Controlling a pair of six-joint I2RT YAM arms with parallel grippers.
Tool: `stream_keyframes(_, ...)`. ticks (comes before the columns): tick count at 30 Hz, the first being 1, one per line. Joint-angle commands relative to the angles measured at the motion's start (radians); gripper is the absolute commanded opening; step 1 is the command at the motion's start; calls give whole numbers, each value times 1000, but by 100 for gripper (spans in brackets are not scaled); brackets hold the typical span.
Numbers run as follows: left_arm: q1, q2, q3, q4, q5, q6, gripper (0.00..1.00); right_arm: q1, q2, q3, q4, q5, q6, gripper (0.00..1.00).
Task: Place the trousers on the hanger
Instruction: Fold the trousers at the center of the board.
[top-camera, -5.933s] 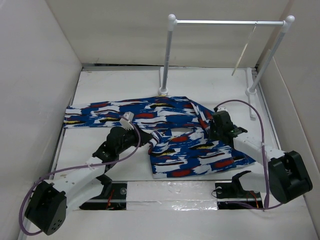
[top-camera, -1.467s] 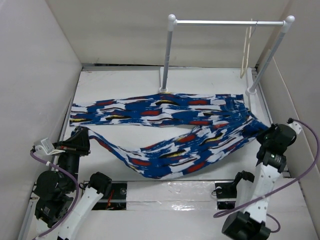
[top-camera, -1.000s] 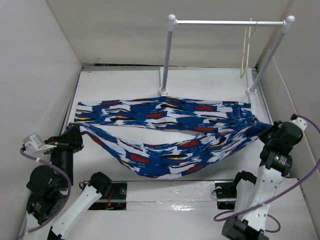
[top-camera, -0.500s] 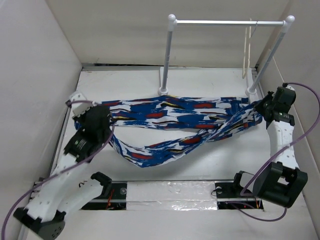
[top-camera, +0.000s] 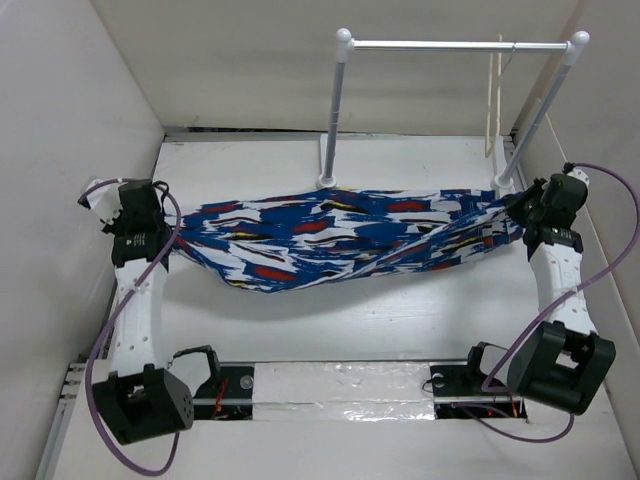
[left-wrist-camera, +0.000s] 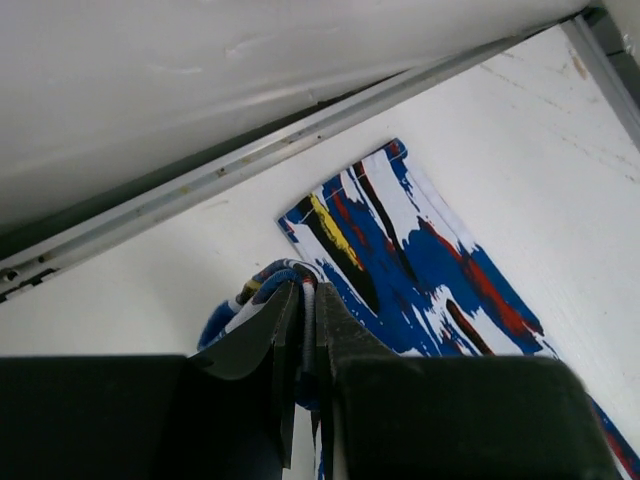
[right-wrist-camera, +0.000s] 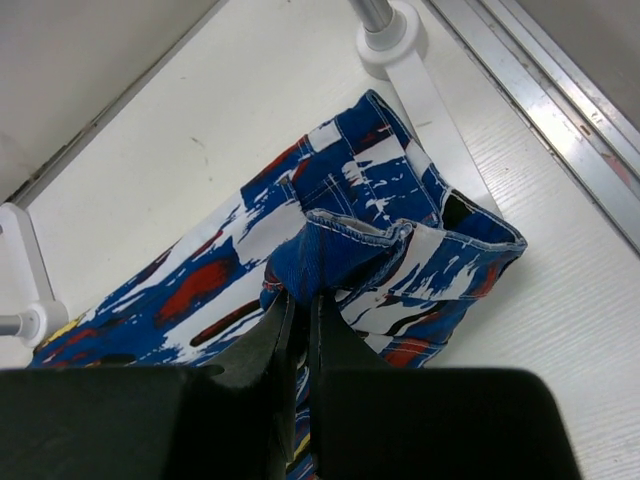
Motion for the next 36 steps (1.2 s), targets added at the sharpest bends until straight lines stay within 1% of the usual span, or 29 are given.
stream_keyframes(1,59,76,47,27,46,-68,0,4,42,45,123,12,30,0)
stream_keyframes(2,121,111,62,28,74,-73,0,4,65,51,127,15,34,0)
stream_keyframes(3,146,137,76,13,85,-94,0,-8,78,65,131,18,39,0)
stream_keyframes(5,180,229,113,-30,37,-107,0,-42,120,82,132,9,47,0)
stream_keyframes(9,200,352,192,-87,-20,-107,0,-82,194,122,140,-46,66,0)
stream_keyframes(12,211,395,260,-149,-82,-155,0,-72,248,174,135,-16,77,0)
stream_keyframes(14,223,385,272,-118,-54,-130,0,-52,275,197,141,14,86,0)
stream_keyframes(16,223,383,277,-99,-23,-110,0,-32,326,223,141,44,91,0)
stream_keyframes(19,223,444,326,-108,-24,-81,0,-32,393,283,123,54,86,0)
stream_keyframes(20,223,481,343,-114,-29,-77,0,-22,406,306,117,57,85,0)
stream_keyframes(24,223,545,389,-98,-18,-48,0,-10,441,338,137,60,89,0)
stream_keyframes(25,213,559,403,-96,-12,-47,0,0,446,343,147,95,94,0)
stream_keyframes(26,213,590,415,-94,-9,-41,0,1,458,349,157,100,94,0)
stream_keyframes(28,179,624,452,-87,-18,-12,0,13,475,378,152,124,94,0)
stream_keyframes(30,159,682,493,-99,-32,-10,1,42,512,401,149,141,90,0)
stream_keyframes(34,159,768,547,-78,-14,-1,5,42,576,462,132,169,74,0)
stream_keyframes(35,159,800,564,-61,-9,11,9,42,585,469,134,170,70,0)
stream_keyframes(36,159,818,576,-58,-7,15,11,42,595,475,137,170,68,1)
